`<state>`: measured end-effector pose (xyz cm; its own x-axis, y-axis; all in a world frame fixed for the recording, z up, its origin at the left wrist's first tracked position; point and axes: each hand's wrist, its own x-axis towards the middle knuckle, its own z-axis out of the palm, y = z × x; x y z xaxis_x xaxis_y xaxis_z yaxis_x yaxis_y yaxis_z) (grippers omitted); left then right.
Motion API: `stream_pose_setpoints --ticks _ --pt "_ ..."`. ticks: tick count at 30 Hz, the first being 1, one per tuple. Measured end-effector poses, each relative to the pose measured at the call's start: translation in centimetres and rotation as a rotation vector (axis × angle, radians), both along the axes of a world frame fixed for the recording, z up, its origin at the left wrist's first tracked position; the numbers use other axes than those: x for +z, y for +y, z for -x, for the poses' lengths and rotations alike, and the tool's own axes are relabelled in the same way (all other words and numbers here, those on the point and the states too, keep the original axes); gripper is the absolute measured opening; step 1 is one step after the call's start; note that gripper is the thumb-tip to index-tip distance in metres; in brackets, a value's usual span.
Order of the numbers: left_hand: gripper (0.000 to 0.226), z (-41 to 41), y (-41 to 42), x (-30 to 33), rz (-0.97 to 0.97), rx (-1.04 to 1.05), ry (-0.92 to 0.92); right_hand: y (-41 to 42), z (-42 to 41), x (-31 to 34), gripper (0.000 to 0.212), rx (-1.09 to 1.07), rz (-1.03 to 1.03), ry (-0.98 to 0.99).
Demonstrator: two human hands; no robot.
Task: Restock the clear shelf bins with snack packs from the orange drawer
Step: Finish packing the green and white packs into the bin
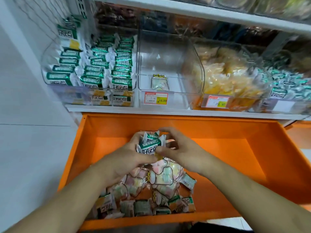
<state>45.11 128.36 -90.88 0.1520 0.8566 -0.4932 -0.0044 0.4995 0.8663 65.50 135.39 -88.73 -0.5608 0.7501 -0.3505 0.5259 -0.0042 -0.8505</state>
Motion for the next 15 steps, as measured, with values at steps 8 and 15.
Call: stream_pose_setpoints --ticks 8,15 --pt "0.075 0.1 0.3 0.3 -0.053 0.072 0.068 -0.1 1.5 0.0 0.061 0.114 -0.001 0.037" --pt "0.072 0.2 0.7 1.8 -0.098 0.138 0.111 0.8 1.6 1.0 0.044 0.132 -0.064 0.109"
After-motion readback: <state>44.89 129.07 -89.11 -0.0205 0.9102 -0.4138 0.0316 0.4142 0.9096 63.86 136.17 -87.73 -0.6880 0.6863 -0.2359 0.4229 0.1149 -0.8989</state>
